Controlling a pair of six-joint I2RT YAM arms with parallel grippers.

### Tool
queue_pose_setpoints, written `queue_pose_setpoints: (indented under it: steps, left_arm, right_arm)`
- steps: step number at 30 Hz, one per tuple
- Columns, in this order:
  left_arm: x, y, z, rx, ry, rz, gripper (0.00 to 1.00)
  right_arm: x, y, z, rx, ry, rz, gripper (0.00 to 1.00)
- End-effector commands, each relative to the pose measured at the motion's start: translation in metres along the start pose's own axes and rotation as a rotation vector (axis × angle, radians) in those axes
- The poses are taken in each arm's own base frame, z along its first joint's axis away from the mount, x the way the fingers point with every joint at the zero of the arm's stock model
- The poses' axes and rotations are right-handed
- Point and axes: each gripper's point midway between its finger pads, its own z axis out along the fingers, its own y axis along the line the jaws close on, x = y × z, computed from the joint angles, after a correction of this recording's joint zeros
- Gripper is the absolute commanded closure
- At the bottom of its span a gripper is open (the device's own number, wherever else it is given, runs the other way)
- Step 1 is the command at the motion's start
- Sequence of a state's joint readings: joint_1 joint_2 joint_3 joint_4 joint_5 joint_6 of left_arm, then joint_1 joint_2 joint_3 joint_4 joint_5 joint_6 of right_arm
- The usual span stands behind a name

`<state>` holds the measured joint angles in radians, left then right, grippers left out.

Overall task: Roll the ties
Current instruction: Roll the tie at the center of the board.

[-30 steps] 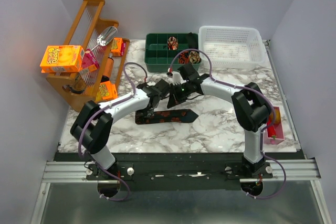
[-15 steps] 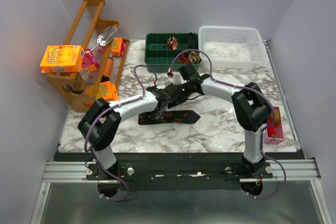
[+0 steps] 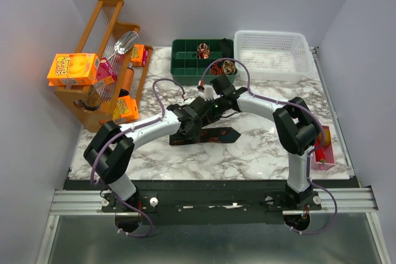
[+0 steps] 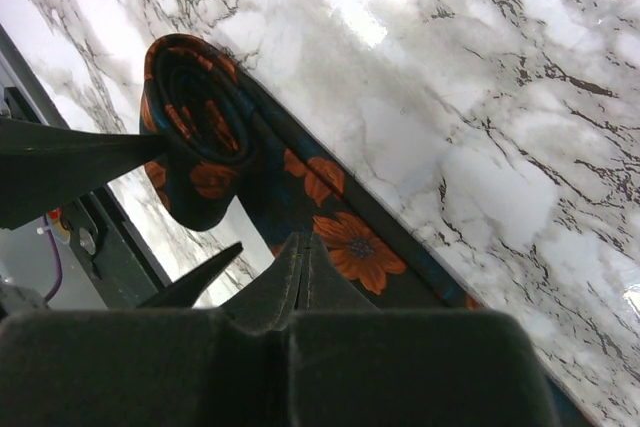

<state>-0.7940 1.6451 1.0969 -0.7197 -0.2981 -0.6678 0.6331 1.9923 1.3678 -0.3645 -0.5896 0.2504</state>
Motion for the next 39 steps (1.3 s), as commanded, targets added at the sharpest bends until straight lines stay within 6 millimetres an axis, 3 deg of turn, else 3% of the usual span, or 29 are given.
queue_pose_setpoints:
  steps: [1, 8, 10, 11, 12, 14, 15, 18, 24, 31, 39]
  left_arm:
    - [-0.017, -0.007, -0.018, 0.078, -0.071, -0.052, 0.21]
    - [-0.040, 0.014, -0.044, 0.172, -0.156, -0.162, 0.15]
    - [-0.037, 0.017, -0.043, 0.221, -0.155, -0.191, 0.14]
    - [-0.043, 0.028, -0.046, 0.236, -0.173, -0.236, 0.14]
    - [-0.032, 0.028, -0.042, 0.274, -0.141, -0.250, 0.14]
    - [-0.037, 0.036, -0.043, 0.321, -0.170, -0.298, 0.13]
    - [-0.030, 0.046, -0.035, 0.327, -0.146, -0.337, 0.12]
    - [-0.023, 0.048, -0.032, 0.401, -0.140, -0.378, 0.12]
    - [-0.014, 0.057, -0.020, 0.496, -0.127, -0.471, 0.11]
    - [-0.012, 0.059, -0.008, 0.533, -0.130, -0.505, 0.11]
    - [-0.008, 0.051, 0.003, 0.598, -0.131, -0.505, 0.11]
  right_arm:
    - [-0.003, 0.004, -0.008, -0.003, -0.013, -0.028, 0.99]
    - [-0.007, 0.024, -0.010, -0.027, -0.016, -0.066, 1.00]
    - [-0.008, 0.033, -0.009, -0.041, -0.015, -0.084, 0.99]
    - [-0.008, 0.036, -0.008, -0.046, -0.012, -0.091, 1.00]
    - [-0.006, 0.043, -0.005, -0.055, -0.007, -0.104, 0.99]
    - [-0.008, 0.051, -0.003, -0.069, -0.005, -0.120, 1.00]
    - [-0.006, 0.058, 0.001, -0.078, 0.004, -0.132, 0.99]
    - [-0.006, 0.072, 0.009, -0.102, 0.016, -0.157, 1.00]
    - [-0.008, 0.085, 0.019, -0.121, 0.026, -0.173, 1.00]
    - [-0.003, 0.070, 0.038, -0.087, 0.058, -0.161, 1.00]
    - [0.016, 0.032, 0.049, 0.036, 0.099, -0.158, 0.99]
